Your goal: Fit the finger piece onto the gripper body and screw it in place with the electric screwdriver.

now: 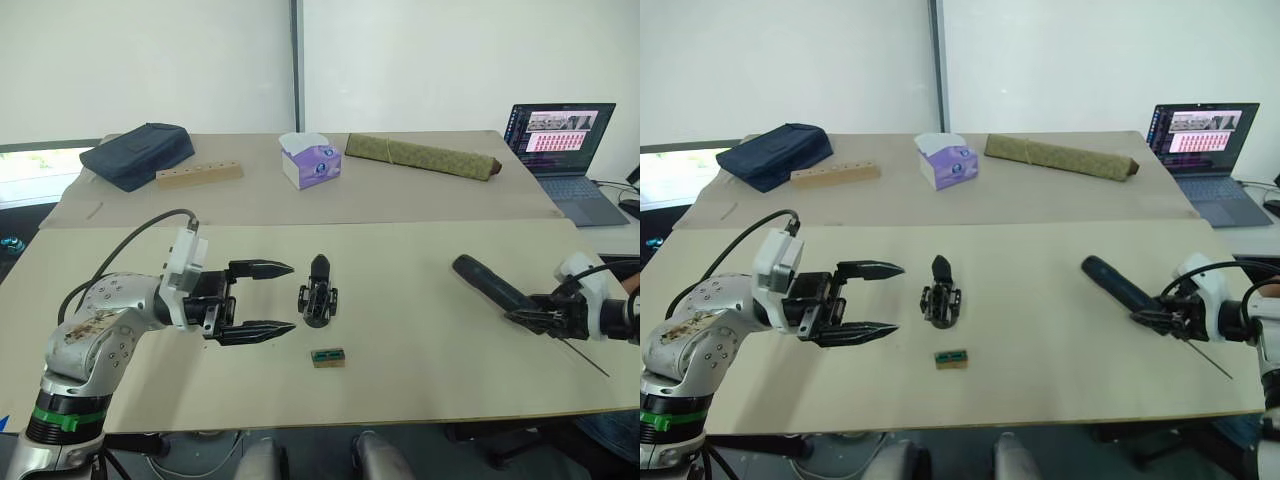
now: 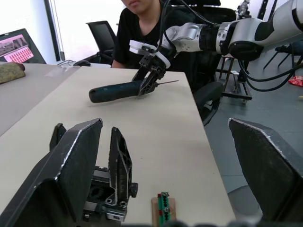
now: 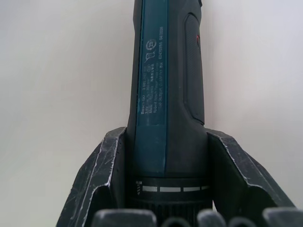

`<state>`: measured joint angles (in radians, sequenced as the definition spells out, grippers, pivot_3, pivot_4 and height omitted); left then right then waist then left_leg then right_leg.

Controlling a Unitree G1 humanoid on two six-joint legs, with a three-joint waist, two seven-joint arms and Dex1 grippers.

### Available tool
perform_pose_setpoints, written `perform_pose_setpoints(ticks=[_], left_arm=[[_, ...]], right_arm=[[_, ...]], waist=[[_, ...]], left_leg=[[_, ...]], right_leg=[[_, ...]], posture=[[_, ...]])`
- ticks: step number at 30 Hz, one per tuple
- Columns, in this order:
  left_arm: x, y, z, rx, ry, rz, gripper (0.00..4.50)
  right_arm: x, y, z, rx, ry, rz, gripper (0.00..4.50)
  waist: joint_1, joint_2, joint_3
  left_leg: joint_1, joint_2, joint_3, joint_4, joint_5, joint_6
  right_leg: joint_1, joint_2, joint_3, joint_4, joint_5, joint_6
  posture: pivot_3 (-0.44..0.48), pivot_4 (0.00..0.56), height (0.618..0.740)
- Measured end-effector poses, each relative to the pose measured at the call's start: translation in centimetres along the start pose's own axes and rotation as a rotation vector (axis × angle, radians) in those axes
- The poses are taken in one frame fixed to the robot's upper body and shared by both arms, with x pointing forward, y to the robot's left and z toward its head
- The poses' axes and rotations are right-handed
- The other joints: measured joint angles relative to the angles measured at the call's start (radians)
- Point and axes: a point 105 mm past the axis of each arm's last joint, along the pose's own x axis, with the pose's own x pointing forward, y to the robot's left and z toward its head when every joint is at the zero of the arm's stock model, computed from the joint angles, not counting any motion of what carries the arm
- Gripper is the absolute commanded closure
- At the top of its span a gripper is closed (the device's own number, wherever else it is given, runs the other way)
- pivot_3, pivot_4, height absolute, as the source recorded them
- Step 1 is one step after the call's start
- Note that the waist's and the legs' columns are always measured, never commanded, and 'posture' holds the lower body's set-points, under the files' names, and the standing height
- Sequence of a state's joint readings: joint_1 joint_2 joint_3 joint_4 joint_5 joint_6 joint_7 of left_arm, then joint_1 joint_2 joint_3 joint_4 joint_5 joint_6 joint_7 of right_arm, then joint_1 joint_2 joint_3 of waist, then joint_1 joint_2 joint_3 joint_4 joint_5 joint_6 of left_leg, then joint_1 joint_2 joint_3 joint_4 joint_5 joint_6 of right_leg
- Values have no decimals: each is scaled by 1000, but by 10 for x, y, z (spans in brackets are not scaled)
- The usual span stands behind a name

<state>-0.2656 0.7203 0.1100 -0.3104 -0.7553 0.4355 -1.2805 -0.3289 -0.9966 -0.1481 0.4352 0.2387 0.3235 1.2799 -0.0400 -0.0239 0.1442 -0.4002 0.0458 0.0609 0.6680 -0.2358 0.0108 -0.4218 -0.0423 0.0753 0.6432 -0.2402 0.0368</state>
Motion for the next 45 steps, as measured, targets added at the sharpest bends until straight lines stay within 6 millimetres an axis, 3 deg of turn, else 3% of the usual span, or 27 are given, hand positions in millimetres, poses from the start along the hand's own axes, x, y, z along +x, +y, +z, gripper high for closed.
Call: perform_pose_setpoints(ticks=[4, 7, 12, 18, 20, 24, 25, 31, 36, 45], left_arm=[[-13, -4, -19, -11, 49, 18, 0], [-22, -10, -35, -29, 89, 28, 0], [-26, -12, -52, 13, 121, 49, 0], [-27, -15, -58, 16, 134, 34, 0], [-27, -16, -60, 15, 140, 30, 0], [-28, -15, -64, 3, 152, 33, 0], [-28, -15, -64, 1, 152, 33, 0], [-26, -15, -68, 18, 158, 29, 0], [-23, -14, -69, 16, 156, 18, 0], [-17, -15, -72, 2, 143, 6, 0]], right_arm=[[6, 51, 24, -117, 4, 124, 2559], [15, 86, 31, -173, 13, 180, 2559], [37, 115, 23, -185, 13, 227, 2559], [44, 113, 14, -200, 44, 197, 2559], [45, 111, 12, -186, 49, 191, 1539], [42, 106, 18, -210, 51, 193, 177], [39, 105, 20, -224, 66, 201, 53], [7, 108, 49, -308, 179, 281, 53], [-19, 100, 71, -306, 398, 203, 53], [9, 110, 43, -254, 648, 188, 53]], waist=[[1, 0, 0], [5, 0, 1], [20, -3, 2], [29, -4, 2], [28, -4, 2], [25, -4, 2], [25, -4, 2], [26, -3, 2], [26, -4, 2], [26, -4, 2]], left_leg=[[0, 1, 0, 0, 0, 0], [0, 1, 0, 0, 0, 0], [-2, 0, 1, 1, 0, 0], [-4, 0, 0, 3, 0, 0], [-4, 0, 0, 3, 0, 0], [-3, 1, 0, 3, 0, 0], [-3, 1, 0, 3, 0, 0], [-3, 2, 0, 3, 0, 0], [-3, 4, 1, 2, 0, 0], [-6, 3, 2, 2, 0, 0]], right_leg=[[0, 1, -1, 1, 0, 0], [0, 0, -1, 0, -4, 6], [-1, -1, -1, -1, -3, 4], [-2, -2, -2, -2, 0, 0], [-2, -1, -2, -2, 0, 0], [-2, -1, -2, -1, 0, 0], [-2, -1, -2, -1, 0, 0], [-2, -1, -3, -1, 0, 0], [-4, -1, -5, -2, -4, -9], [-8, -2, -4, -1, 0, -5]], posture=[[0, 150, 740], [0, 150, 740], [0, 150, 740], [0, 150, 740], [0, 150, 740], [0, 150, 740], [0, 150, 740], [0, 150, 740], [0, 150, 740], [0, 150, 740]])
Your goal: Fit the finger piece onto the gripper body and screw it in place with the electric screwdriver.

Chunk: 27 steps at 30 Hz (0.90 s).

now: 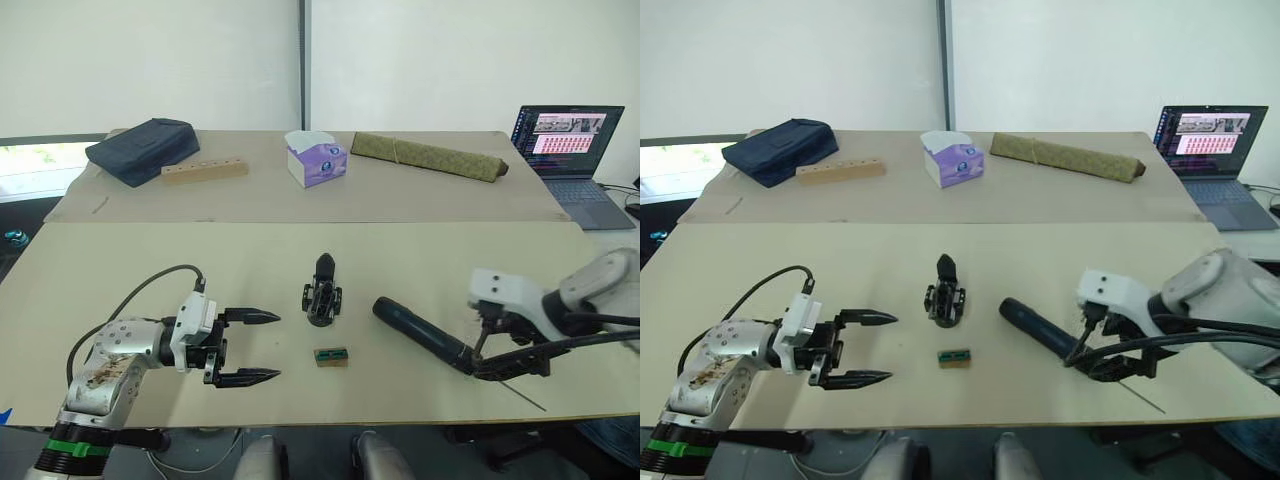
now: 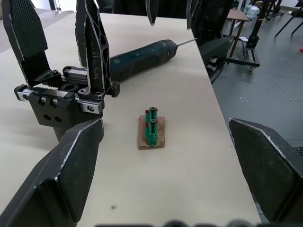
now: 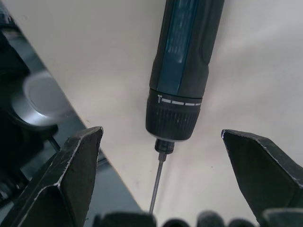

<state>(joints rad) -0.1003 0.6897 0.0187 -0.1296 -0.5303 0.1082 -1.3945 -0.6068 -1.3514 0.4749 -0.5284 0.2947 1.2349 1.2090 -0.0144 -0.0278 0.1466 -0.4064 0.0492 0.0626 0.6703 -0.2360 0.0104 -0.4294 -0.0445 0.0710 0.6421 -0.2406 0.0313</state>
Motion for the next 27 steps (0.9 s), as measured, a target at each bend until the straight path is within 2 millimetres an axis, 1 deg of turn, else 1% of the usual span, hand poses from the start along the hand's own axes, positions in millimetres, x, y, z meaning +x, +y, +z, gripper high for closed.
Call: perform_pose_setpoints(ticks=[3, 5, 7, 10, 13, 19, 22, 23, 27], left_arm=[[0, 0, 0, 2, 0, 1, 0], [1, -1, 1, 8, 0, 0, 0], [1, -2, 1, 3, 0, 2, 0], [2, -3, -1, -3, 1, 0, 0], [3, -4, 1, 3, 0, -3, 0], [3, -4, 0, 1, 2, -2, 0], [2, -4, 0, 1, 6, 2, 0], [2, -4, 0, -1, 7, 2, 0], [1, -6, -2, -10, 8, 4, 0]], right_arm=[[11, -3, 6, -23, 16, -28, 53], [17, -5, 5, -35, 43, -49, 53], [20, -5, 4, -35, 57, -41, 53], [26, -3, 11, -46, 52, -21, 53], [33, -1, 13, -56, 76, -1, 53], [40, 1, 15, -50, 102, 32, 53], [46, -2, 18, -48, 108, 24, 873], [46, -5, 19, -47, 109, 11, 1293], [47, -9, 19, -39, 108, -8, 2560]], waist=[[0, 0, 0], [0, 0, 0], [0, 0, 0], [0, 0, 0], [0, 0, 0], [0, 0, 0], [-1, 0, 0], [-3, 0, 0], [-3, -1, 0]], left_leg=[[0, 0, 0, 0, 0, 0], [0, 0, 0, 0, 0, 0], [0, 0, 0, 0, 0, 0], [0, 0, 0, 0, 0, 0], [0, 0, 0, 1, 0, 0], [0, 0, 0, 1, 0, 0], [0, 0, 0, 2, 0, 0], [0, 0, 0, 2, 0, 0], [0, 0, -1, 3, 0, 0]], right_leg=[[-1, 0, 0, 1, 0, 0], [-1, 1, 0, 1, 0, 0], [-1, 1, 0, 2, 0, 0], [-1, 1, 0, 2, 0, 0], [-1, 1, 0, 2, 1, 0], [-1, 1, -1, 3, 1, 0], [-1, 1, -1, 3, 1, 0], [-1, 1, -1, 3, 1, 0], [-1, 1, -1, 4, 1, 0]], posture=[[0, 150, 740], [0, 150, 740], [0, 150, 740], [0, 150, 740], [0, 150, 740], [0, 150, 740], [0, 150, 740], [0, 150, 740], [0, 150, 740]])
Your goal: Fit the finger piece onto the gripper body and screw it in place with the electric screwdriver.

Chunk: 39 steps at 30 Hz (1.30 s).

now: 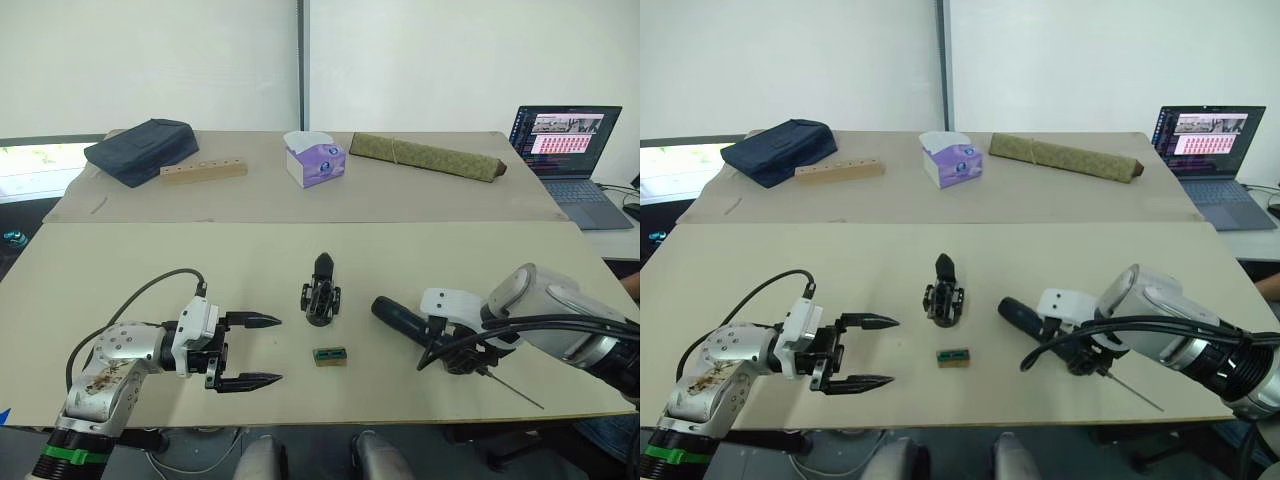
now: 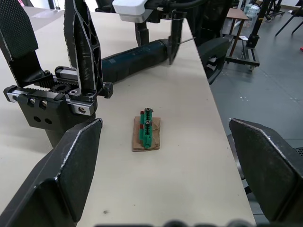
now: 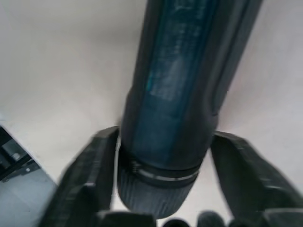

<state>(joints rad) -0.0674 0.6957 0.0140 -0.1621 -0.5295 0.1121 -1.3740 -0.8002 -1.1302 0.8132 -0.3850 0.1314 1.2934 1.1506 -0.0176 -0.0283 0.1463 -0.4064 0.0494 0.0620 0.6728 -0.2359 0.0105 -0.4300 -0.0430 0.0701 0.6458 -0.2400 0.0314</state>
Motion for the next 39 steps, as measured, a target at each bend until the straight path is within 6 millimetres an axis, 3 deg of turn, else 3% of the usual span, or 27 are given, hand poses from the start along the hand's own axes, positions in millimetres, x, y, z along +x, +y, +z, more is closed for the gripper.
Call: perform_pose_setpoints(ticks=[7, 10, 12, 17, 21, 23, 25, 30, 33, 39], left_arm=[[4, -3, 0, -2, 0, -21, 0], [4, -8, -4, -19, 6, -38, 0], [5, -10, -6, -29, 7, -44, 0], [1, -7, -7, -48, 2, -25, 0], [-1, -1, -8, -64, -3, -1, 0], [1, 1, -10, -59, 6, 7, 0], [5, 1, -14, -68, 10, 11, 0], [15, 0, -28, -83, 72, 28, 0], [28, 0, -40, -99, 97, 39, 0], [49, 6, -52, -92, 109, 62, 0]], right_arm=[[-5, 2, -6, 18, -86, 26, 2578], [-26, 3, -15, 69, -181, 31, 2578], [-41, 3, -11, 91, -275, 23, 2578], [-82, 19, 4, 170, -790, 69, 2579], [-101, 32, 17, 152, -1073, 51, 2579], [-118, 41, 31, 144, -1393, 91, 2579], [-132, 51, 40, 85, -1544, 77, 2579], [-121, 65, 67, 2, -1591, 52, 2579], [-112, 77, 84, -146, -1599, 64, 2579], [-103, 76, 102, -281, -1654, 44, 2579]], waist=[[3, 0, 0], [8, 1, 1], [5, 0, 1], [7, -1, 2], [4, -2, 2], [1, -5, 2], [1, 0, 3], [0, -2, 3], [1, -2, 3], [4, -3, 3]], left_leg=[[-2, 0, 0, 1, 0, 0], [-3, -1, -1, 1, 0, 0], [-3, 0, -1, 2, 0, 0], [0, 0, -3, 2, 0, 0], [0, 0, -3, 3, 0, 0], [0, 1, -4, 3, 0, 0], [0, -1, -4, 3, 0, 0], [0, -1, -3, 3, 0, 0], [0, -1, -3, 3, 0, 0], [0, -2, -3, 4, 0, 0]], right_leg=[[0, 0, 0, 0, 0, 0], [-1, 0, 0, 0, -1, 1], [0, 0, 0, 0, 0, 1], [4, 2, -1, 0, 0, 3], [5, 2, -1, -1, 0, 5], [6, 4, -1, -1, 0, 5], [6, 2, 0, 0, 0, 5], [6, 1, 0, 0, 0, 5], [6, 1, 0, -1, 0, 4], [6, 1, 0, 0, 0, 4]], posture=[[0, 150, 740], [0, 150, 740], [0, 150, 740], [0, 150, 740], [0, 150, 740], [0, 150, 740], [0, 150, 740], [0, 150, 740], [0, 150, 740], [0, 150, 740]])
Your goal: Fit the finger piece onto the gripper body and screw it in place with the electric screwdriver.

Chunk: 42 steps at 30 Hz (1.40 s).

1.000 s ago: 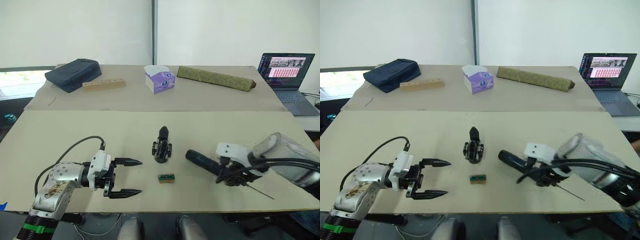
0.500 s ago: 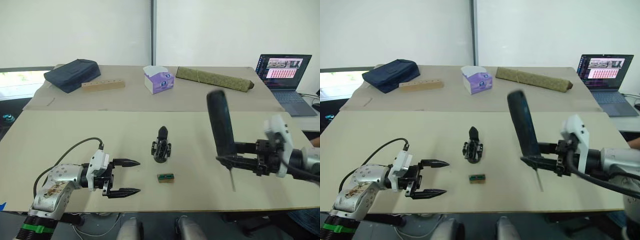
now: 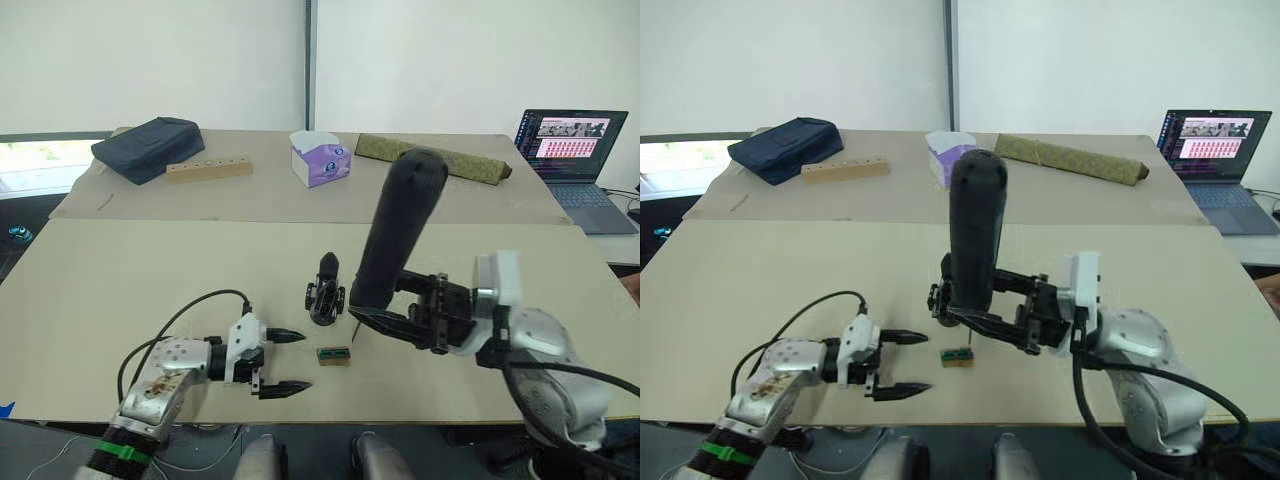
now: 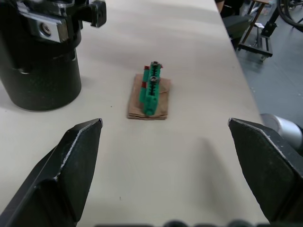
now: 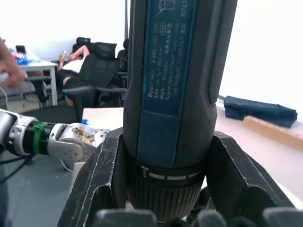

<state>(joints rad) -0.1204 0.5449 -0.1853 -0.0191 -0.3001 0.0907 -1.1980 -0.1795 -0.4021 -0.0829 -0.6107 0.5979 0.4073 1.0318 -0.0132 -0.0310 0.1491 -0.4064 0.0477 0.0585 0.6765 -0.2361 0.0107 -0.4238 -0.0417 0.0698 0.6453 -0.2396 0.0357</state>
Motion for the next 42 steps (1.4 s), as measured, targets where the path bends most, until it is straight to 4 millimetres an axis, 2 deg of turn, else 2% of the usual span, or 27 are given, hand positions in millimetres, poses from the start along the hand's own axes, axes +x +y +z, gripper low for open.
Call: perform_pose_setpoints(ticks=[7, 18, 42], left_arm=[[13, -3, 2, 18, -24, -25, 0], [22, -7, 0, 56, -9, -50, 0], [31, -5, 0, 61, -23, -42, 0]], right_arm=[[2, 6, -20, -51, 29, 83, 2579], [-2, 8, -38, -42, 49, 91, 2579], [-5, 7, -43, -56, 59, 96, 2579]], waist=[[1, 0, 0], [6, 1, -1], [22, 7, -5]], left_leg=[[1, 0, 0, 0, 0, 0], [2, -1, 0, 0, 0, 0], [2, -2, 0, 1, 0, 0]], right_leg=[[0, 0, 0, 0, 0, 0], [2, -1, 0, 0, 0, 0], [3, -2, 0, 0, 0, 0]], posture=[[0, 150, 740], [0, 150, 740], [0, 150, 740]])
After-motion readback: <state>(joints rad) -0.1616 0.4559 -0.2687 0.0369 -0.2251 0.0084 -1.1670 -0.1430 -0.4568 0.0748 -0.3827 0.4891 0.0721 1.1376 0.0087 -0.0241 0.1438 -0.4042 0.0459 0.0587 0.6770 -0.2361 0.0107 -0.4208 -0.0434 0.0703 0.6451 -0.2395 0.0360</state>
